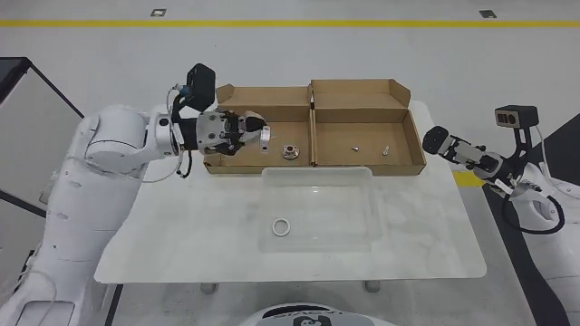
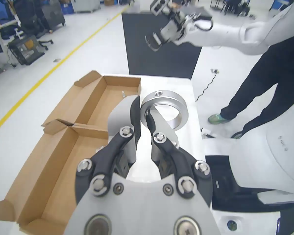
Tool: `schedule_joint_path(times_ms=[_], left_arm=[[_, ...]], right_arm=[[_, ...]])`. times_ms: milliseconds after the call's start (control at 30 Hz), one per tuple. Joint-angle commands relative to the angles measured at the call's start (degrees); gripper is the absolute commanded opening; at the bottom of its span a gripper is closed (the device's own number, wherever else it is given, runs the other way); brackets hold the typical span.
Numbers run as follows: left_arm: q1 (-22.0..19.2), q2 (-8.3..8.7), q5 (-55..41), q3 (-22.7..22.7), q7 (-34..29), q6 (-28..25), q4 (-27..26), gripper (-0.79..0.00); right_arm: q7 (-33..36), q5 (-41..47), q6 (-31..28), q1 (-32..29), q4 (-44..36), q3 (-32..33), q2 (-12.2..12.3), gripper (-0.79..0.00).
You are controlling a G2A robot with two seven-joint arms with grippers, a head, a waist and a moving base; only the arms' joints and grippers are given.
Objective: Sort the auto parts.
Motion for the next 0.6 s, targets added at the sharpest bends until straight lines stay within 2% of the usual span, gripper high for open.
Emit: schedule_joint_path(times_ms=[0, 267, 567], left_arm=[[0.62, 0.39, -5.37, -0.84, 1.44, -0.3, -0.4, -0.785], [3.04, 1.22, -24.82, -3.91, 0.76, -0.3, -5.38, -0.785], [6.63, -0.05, -37.61, -8.99, 0.13, -0.3, -11.55, -0.785]], right_arm=[[0.0, 0.0, 0.0, 0.0, 0.0, 0.0, 0.0, 0.0], [0.0, 0.0, 0.0, 0.0, 0.0, 0.0, 0.0, 0.0], [0.0, 0.0, 0.0, 0.0, 0.0, 0.0, 0.0, 0.0]])
